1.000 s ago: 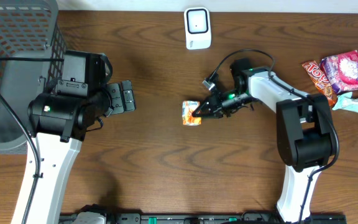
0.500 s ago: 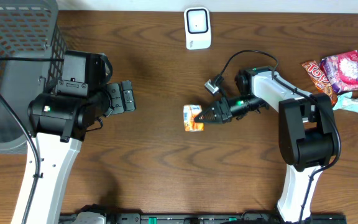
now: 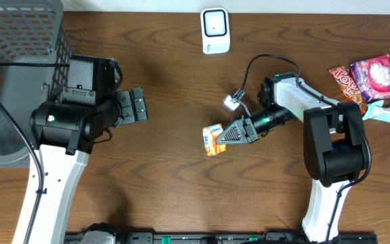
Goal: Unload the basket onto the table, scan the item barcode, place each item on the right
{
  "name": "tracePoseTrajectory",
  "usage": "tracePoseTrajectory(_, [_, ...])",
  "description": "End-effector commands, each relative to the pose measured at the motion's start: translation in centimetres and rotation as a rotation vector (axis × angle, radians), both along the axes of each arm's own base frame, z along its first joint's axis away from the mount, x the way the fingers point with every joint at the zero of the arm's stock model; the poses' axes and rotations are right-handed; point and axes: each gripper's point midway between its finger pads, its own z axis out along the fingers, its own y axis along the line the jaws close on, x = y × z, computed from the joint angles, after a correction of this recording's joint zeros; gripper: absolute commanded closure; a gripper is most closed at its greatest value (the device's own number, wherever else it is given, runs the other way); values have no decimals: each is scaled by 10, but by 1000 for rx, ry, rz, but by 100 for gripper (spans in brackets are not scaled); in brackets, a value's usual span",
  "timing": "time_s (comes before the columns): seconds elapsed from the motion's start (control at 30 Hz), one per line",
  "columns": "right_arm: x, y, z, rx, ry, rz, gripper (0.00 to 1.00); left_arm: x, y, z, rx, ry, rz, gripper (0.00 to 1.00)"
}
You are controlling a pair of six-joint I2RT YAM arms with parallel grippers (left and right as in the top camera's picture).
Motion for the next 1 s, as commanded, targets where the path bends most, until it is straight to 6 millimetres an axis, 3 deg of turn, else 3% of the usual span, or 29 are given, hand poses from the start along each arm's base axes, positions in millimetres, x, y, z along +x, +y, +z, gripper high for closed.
tracePoseTrajectory(0.0, [0, 1, 3, 25, -38, 5, 99, 0, 3, -1, 15, 3, 3, 2])
tracePoseTrajectory(0.97, [1, 2, 3, 14, -11, -3, 99, 0, 3, -1, 15, 3, 3, 2])
